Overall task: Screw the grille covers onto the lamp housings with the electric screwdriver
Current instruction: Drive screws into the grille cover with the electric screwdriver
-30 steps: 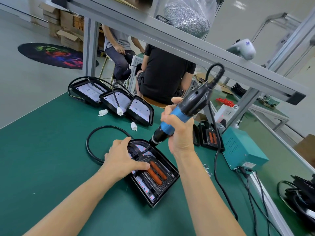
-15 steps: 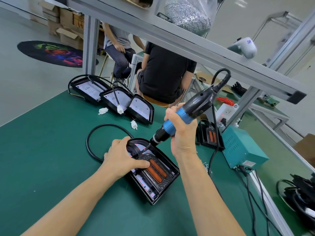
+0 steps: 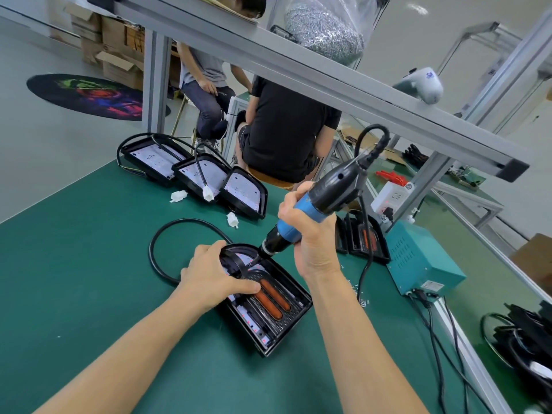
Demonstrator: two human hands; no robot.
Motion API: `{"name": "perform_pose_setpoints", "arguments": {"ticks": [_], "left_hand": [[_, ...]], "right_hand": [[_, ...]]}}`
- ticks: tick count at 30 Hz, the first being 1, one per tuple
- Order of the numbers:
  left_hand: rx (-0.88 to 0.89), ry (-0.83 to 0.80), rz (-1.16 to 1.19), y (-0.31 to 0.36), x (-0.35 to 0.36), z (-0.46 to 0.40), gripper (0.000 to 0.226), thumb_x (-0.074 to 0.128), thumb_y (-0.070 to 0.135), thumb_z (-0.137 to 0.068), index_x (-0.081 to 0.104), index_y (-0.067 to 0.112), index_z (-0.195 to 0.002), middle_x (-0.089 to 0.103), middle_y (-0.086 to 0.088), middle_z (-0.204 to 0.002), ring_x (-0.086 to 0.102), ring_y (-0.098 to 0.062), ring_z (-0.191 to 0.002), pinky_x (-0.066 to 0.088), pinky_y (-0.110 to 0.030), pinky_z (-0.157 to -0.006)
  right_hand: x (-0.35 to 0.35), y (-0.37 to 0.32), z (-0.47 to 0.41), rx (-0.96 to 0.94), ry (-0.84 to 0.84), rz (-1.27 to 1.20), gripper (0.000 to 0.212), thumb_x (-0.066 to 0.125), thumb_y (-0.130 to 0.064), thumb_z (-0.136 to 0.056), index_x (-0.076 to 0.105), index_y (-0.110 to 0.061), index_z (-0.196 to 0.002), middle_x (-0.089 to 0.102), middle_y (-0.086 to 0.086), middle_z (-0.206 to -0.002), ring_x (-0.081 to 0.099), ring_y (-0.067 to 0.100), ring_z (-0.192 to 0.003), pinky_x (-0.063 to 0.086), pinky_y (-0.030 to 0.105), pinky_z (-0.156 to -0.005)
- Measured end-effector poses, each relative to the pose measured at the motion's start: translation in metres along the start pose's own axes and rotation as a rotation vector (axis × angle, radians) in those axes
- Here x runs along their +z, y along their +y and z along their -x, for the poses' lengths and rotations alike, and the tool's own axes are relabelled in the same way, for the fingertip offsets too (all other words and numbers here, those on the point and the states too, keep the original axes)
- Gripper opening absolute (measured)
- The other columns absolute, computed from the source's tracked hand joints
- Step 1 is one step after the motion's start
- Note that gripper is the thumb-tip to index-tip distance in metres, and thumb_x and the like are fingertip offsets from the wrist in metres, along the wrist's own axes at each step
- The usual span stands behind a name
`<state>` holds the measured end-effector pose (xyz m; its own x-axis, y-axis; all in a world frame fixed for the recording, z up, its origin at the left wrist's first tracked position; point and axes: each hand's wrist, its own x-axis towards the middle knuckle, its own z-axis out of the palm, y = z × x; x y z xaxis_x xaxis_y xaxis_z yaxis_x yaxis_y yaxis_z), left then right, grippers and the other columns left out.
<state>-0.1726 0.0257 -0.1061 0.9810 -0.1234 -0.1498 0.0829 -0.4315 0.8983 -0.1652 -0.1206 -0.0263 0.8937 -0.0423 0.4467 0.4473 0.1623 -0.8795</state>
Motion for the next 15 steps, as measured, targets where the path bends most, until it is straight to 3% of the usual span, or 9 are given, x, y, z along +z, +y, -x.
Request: {"name": "perform_pose_setpoints", "arguments": {"ticks": [4, 8, 11, 15], "left_hand": [[0.006, 0.036, -0.025, -0.005, 0.001, -0.003, 0.114, 0.08, 0.055, -0.042, 0.033, 0.027, -0.142, 0.034, 0.001, -0.138, 0.035, -0.026, -0.127, 0.028, -0.039, -0.107], [0.047, 0.106, -0.187, -0.014, 0.003, -0.005, 0.108, 0.082, 0.062, -0.053, 0.031, 0.029, -0.142, 0.036, 0.001, -0.141, 0.025, -0.021, -0.132, 0.019, -0.039, -0.106], [0.037, 0.097, -0.205, -0.016, 0.003, -0.003, 0.118, 0.066, 0.074, -0.041, 0.028, 0.03, -0.144, 0.034, 0.002, -0.143, 0.022, -0.02, -0.135, 0.016, -0.04, -0.108], [0.055, 0.122, -0.261, -0.021, 0.003, -0.001, 0.12, 0.054, 0.079, -0.043, 0.023, 0.028, -0.147, 0.029, 0.002, -0.149, 0.019, -0.02, -0.139, 0.013, -0.041, -0.112]], "right_hand": [[-0.002, 0.001, 0.003, -0.027, 0.141, -0.053, 0.035, 0.064, 0.002, -0.069, 0.053, -0.019, -0.096, 0.051, -0.003, -0.069, 0.046, 0.014, -0.067, 0.045, 0.022, -0.064], [-0.012, -0.004, 0.008, -0.062, 0.39, -0.092, 0.035, 0.066, -0.002, -0.069, 0.056, -0.023, -0.096, 0.054, -0.003, -0.071, 0.052, 0.013, -0.07, 0.047, 0.021, -0.066], [-0.026, -0.012, 0.015, -0.133, 0.508, -0.173, 0.036, 0.064, -0.001, -0.07, 0.053, -0.022, -0.098, 0.055, -0.003, -0.069, 0.055, 0.015, -0.067, 0.048, 0.025, -0.071], [-0.045, -0.03, 0.033, -0.255, 0.668, -0.196, 0.034, 0.06, 0.006, -0.078, 0.051, -0.018, -0.1, 0.058, -0.005, -0.066, 0.055, 0.014, -0.063, 0.049, 0.025, -0.068]]}}
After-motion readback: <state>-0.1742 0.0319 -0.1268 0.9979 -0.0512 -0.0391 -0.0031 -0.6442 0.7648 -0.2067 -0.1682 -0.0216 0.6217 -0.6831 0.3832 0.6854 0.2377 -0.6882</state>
